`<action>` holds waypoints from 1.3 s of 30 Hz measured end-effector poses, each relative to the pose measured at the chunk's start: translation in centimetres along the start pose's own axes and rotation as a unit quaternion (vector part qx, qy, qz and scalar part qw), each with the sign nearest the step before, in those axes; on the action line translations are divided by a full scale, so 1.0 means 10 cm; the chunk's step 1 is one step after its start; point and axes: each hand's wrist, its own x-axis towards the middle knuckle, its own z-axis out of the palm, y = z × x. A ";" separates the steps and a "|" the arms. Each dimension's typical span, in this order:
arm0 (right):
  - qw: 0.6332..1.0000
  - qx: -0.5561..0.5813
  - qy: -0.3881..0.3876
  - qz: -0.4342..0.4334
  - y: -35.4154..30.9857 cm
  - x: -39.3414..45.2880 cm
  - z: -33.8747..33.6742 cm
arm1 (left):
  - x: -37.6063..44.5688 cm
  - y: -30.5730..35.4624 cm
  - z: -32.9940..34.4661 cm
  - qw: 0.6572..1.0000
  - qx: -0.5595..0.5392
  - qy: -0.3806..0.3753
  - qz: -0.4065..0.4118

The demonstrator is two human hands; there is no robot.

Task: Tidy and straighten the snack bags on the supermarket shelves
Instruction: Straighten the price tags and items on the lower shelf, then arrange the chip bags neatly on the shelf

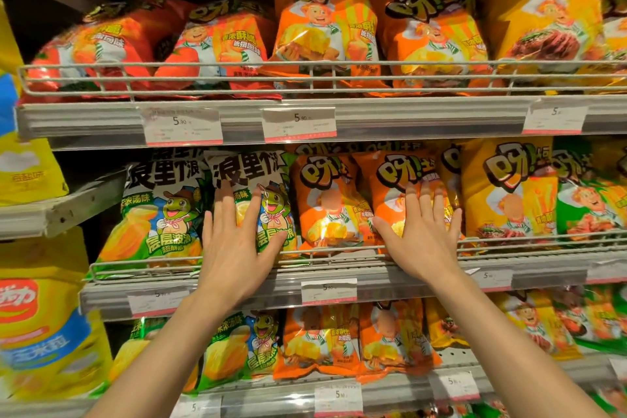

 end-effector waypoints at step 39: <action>0.759 0.516 -0.162 0.362 0.69 -0.41 -3.95 | 0.57 2.61 -3.10 0.787 -0.474 -0.196 -0.343</action>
